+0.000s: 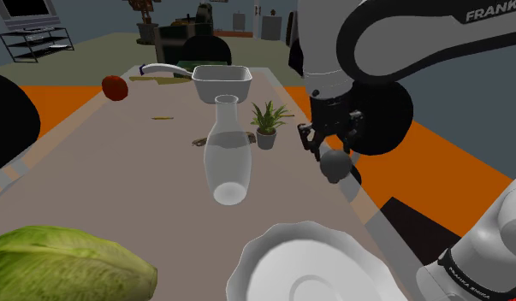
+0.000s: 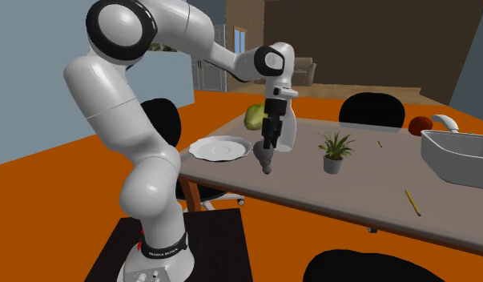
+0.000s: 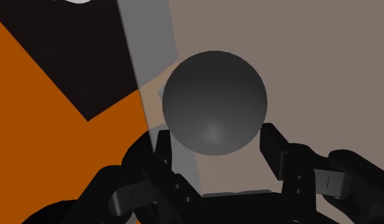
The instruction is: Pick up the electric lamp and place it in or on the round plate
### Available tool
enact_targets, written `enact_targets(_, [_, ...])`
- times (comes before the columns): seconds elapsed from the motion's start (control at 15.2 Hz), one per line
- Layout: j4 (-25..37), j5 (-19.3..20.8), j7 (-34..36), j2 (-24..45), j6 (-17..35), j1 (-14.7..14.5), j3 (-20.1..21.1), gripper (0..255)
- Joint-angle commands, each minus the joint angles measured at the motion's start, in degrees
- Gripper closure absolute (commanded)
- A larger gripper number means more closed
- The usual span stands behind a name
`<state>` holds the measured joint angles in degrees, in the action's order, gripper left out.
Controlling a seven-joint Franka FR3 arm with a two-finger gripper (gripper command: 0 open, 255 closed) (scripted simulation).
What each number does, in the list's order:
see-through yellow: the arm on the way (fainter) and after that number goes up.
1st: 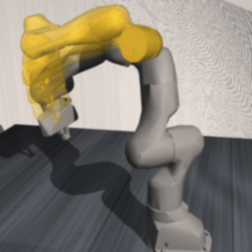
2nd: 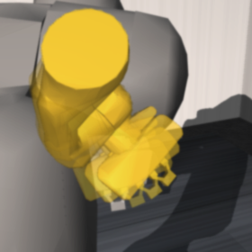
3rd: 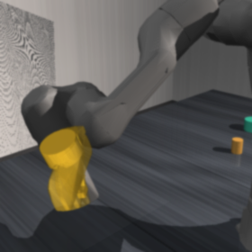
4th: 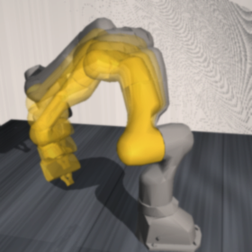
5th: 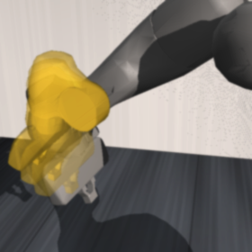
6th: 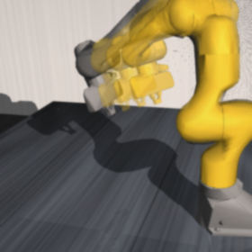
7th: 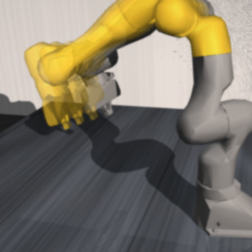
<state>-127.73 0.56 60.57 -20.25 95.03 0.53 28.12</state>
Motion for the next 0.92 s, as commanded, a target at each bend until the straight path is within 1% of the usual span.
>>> enact_targets(0.0, [1.2, 0.0, -0.3, -0.3, -1.5, 0.1, -0.2, 255])
enact_targets(0.07, [1.2, 0.0, -0.3, -0.3, -1.5, 0.1, -0.2, 255])
enact_targets(0.26, [1.3, -2.2, 3.3, -1.1, -2.6, -1.9, 2.3, 255])
enact_targets(0.59, [2.6, -5.7, 9.9, -1.2, -4.2, -4.7, 7.0, 255])
enact_targets(0.86, [4.8, -7.9, 15.6, 0.0, -5.1, -6.6, 11.2, 255])
